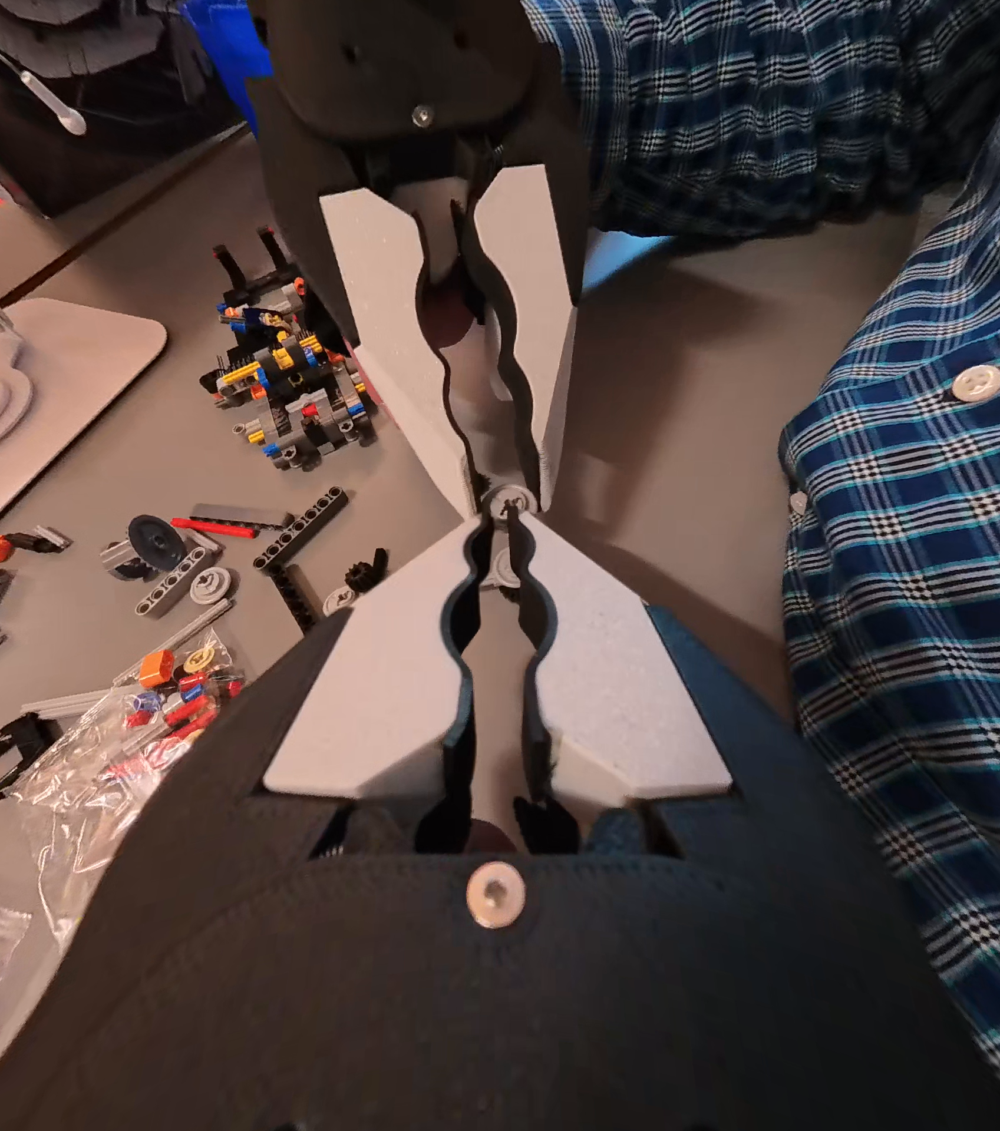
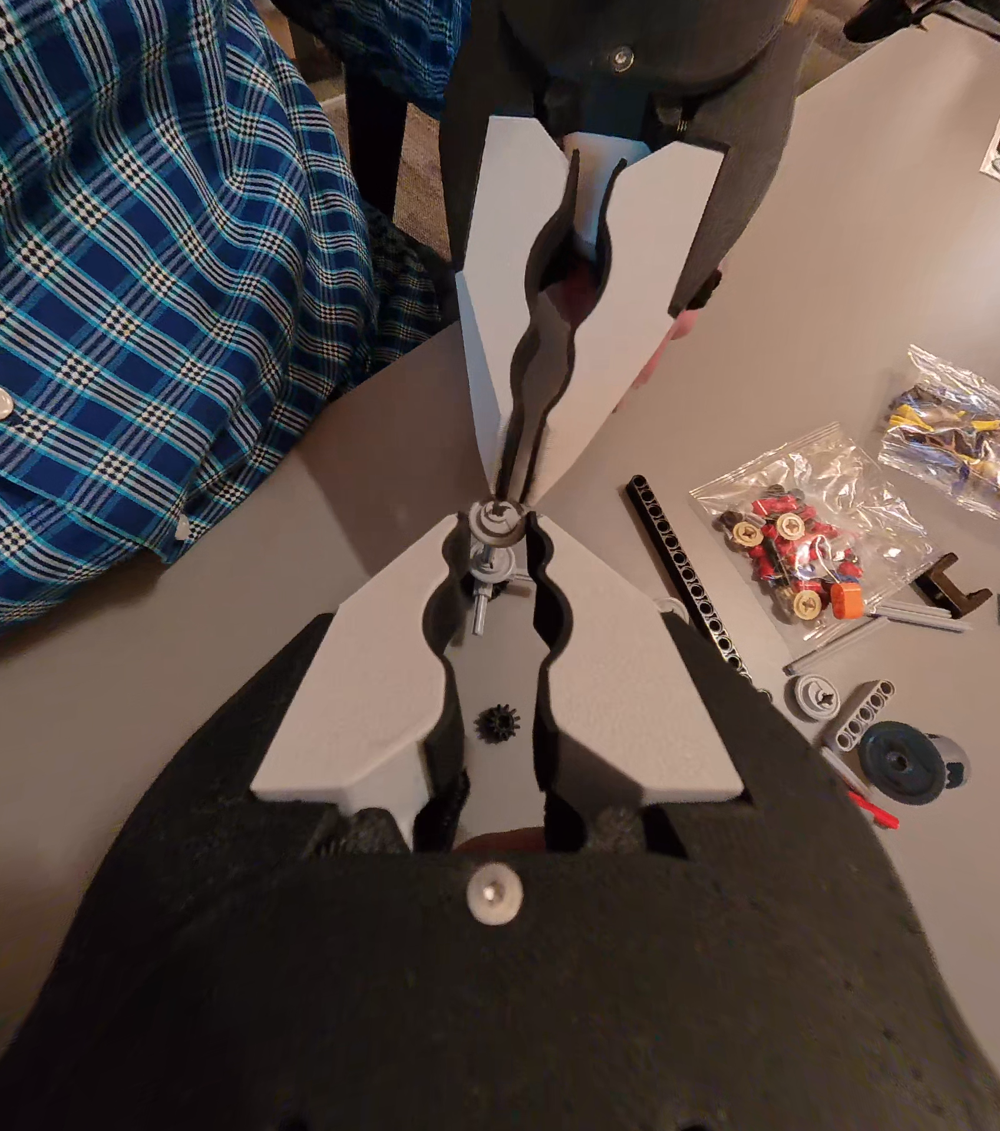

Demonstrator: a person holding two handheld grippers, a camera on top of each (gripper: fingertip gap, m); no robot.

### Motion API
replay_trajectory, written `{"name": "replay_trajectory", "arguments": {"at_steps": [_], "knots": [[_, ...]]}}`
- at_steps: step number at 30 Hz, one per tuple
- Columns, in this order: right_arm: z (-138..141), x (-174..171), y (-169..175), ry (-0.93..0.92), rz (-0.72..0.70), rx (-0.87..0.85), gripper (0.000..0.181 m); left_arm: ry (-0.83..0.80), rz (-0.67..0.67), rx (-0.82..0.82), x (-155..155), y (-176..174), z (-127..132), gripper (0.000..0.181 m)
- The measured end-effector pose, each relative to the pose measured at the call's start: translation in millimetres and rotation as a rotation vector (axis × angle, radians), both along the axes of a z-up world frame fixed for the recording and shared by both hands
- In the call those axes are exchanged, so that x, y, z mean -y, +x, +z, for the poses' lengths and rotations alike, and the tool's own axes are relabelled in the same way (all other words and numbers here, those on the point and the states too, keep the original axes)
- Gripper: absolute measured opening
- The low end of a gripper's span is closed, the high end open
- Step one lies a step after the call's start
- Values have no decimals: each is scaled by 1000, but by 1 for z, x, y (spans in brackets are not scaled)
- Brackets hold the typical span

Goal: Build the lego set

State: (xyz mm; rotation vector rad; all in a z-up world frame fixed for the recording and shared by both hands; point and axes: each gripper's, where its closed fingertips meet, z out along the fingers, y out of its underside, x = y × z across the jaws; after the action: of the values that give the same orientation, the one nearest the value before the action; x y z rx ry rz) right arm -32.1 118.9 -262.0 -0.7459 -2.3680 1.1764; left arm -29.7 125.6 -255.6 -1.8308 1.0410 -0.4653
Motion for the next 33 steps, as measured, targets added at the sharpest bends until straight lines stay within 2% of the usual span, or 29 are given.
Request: {"name": "replay_trajectory", "arguments": {"at_steps": [19, 23, 33], "knots": [[-5, -1, 1, -22, -24, -14, 16, -1, -19, -81, 1, 4, -6, 0], [-20, 0, 1, 25, -34, 19, 15, -26, -30, -135, 2, 4, -20, 0], [-31, -1, 3, 82, -71, 55, 16, -63, -48, -150, 1, 6, -30, 0]]}}
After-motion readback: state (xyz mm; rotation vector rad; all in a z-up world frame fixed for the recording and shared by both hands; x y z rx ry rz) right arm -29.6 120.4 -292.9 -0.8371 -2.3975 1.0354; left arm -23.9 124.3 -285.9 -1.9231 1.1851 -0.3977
